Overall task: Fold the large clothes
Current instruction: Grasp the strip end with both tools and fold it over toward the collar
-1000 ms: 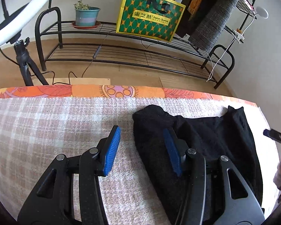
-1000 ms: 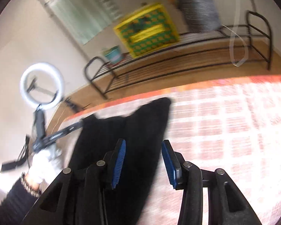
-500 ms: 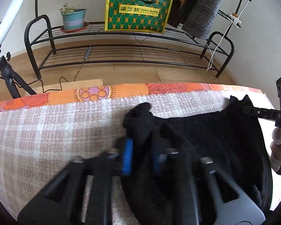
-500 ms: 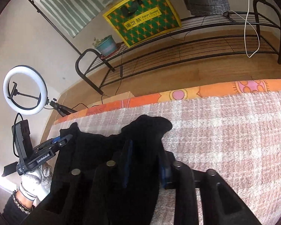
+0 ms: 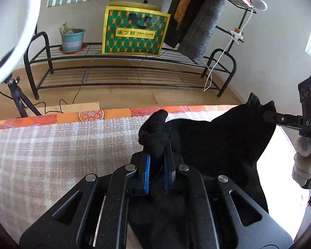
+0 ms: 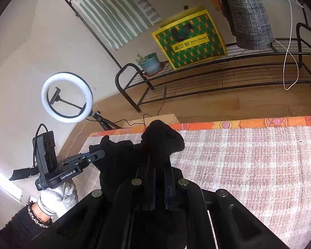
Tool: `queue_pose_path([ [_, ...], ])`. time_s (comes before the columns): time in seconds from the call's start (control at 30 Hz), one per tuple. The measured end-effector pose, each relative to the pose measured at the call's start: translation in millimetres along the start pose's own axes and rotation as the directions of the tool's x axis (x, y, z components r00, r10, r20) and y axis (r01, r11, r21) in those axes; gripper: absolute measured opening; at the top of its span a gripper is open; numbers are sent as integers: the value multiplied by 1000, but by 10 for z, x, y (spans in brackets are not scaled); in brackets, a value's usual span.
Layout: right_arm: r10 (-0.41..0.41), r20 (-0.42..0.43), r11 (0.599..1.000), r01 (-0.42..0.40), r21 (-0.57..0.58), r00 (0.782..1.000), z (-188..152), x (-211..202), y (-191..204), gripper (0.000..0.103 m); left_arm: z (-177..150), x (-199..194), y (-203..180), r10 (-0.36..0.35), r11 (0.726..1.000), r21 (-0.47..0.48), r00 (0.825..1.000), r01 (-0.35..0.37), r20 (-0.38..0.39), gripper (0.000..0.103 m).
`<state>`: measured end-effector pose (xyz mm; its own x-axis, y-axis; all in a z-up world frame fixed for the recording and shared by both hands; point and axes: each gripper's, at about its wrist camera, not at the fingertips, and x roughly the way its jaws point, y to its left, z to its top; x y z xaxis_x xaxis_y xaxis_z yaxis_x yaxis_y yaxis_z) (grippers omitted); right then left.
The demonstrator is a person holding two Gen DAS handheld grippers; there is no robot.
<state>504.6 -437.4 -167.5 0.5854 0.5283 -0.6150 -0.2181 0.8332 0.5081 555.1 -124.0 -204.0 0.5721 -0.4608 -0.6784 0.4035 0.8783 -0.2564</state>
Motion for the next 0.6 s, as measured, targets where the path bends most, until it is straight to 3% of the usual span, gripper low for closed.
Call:
queue_pose_path([
  [0.27,22,-4,994,-23,-103,1000,-349,-700,611,3,-282,-927,-307,-25,999,33,998,23,57,8],
  [0.47,26,-36,987,-32,-160,999,-978,-1130,1059,3,-797,-1527,-602,-44,997,69,997,40,70,8],
  [0.6,2,-70,979,-17,-201,998,-1578,-1264,1280,3,-1217,-1807,-770,-51,995,92,997,45,62,8],
])
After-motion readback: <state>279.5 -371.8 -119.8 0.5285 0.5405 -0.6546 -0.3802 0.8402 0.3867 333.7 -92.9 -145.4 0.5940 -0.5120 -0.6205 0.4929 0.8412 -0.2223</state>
